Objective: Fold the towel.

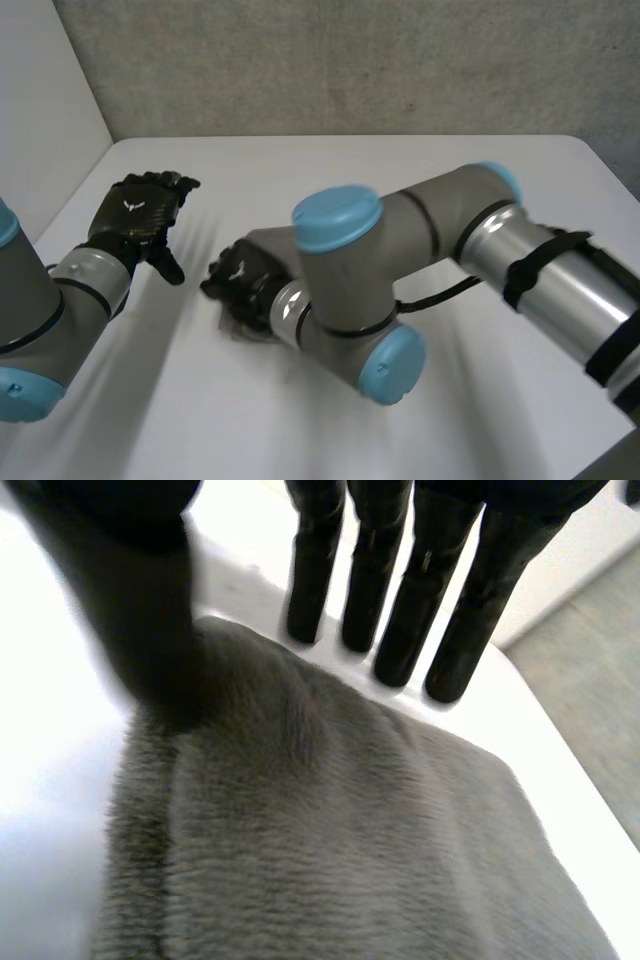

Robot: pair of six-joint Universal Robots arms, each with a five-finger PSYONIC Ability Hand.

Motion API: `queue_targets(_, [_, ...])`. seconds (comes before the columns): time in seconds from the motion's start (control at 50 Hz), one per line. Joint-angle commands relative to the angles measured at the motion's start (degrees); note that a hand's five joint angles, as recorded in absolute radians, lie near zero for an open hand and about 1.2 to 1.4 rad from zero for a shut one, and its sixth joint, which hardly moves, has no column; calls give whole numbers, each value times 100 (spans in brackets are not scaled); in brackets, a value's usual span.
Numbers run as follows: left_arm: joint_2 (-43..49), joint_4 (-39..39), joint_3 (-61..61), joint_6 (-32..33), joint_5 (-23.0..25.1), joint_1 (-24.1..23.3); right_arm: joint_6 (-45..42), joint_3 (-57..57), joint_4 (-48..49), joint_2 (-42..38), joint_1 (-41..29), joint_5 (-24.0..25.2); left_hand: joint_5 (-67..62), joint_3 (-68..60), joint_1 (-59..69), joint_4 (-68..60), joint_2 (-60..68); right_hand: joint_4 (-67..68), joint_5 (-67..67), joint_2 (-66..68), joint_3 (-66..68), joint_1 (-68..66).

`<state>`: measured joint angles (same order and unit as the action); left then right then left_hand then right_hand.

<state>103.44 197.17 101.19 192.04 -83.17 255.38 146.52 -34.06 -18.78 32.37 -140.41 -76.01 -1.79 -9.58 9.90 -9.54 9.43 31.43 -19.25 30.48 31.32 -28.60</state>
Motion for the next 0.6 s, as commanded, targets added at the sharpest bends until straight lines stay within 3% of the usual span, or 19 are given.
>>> queue_targets(0.02, [18,-64,-319,-35,-15,-137,1578,-1301,540,1181,680,-441,175,-47,15,-51,61,-2143,1925,-2048,-2132,1860])
queue_targets(0.1, [115,-169,-512,-358,-24,-505,2082,-2296,1068,1763,1112,-458,158,-63,32,-68,78,-2143,1925,-2048,-2132,1860])
queue_targets(0.28, [765,-609,-803,-1019,-15,-990,2443,-2685,1025,1729,1341,-520,108,-114,82,-118,128,-2143,1925,-2048,-2132,1860])
queue_targets(0.4, [1396,-724,-1022,-1081,-32,-1236,2908,-2501,1025,1379,1385,-459,57,-164,133,-169,179,-2143,1925,-2048,-2132,1860])
queue_targets(0.6, [1873,-776,-1181,-1028,-103,-1175,2917,-1727,832,472,1315,-502,23,-198,166,-202,213,-2143,1925,-2048,-2132,1860])
